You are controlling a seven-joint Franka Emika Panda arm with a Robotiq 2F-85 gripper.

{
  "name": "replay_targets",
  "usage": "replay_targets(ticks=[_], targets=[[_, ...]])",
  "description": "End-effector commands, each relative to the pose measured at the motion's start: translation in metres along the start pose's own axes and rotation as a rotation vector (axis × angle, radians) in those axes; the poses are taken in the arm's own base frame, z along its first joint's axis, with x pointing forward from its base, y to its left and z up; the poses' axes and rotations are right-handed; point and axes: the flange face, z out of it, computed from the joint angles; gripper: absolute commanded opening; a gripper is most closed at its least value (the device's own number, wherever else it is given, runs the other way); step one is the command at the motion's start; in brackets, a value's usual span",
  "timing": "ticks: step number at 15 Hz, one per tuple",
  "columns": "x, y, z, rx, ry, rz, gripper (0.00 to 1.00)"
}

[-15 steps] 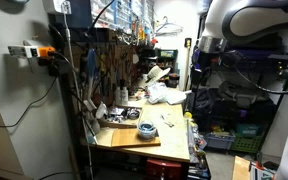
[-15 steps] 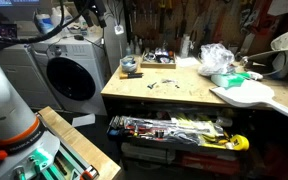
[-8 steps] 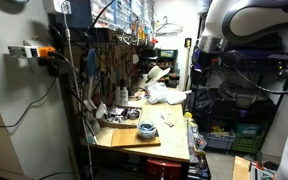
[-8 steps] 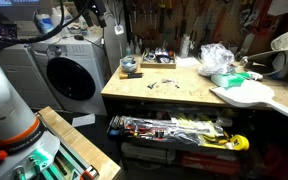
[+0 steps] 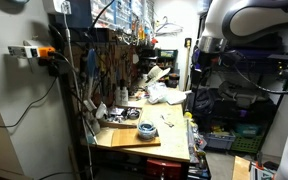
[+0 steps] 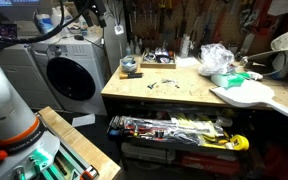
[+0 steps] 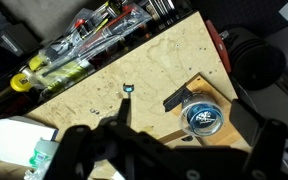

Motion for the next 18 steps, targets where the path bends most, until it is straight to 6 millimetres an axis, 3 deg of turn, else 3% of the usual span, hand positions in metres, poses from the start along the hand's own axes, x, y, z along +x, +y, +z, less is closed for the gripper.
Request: replay_targets(ticks=[1,6,12,18], targets=[[0.000,0.000,0.000,0.000,-0.001,0.000,1.00],[0.003,-0.002,0.004,0.023,-0.018,-0.010,1.00],[0.037,-0.028,0.051,0.127,-0.001,-0.100,1.00],[0.074,-0.020,0.109,0.137,-0.027,-0.029,1.00]])
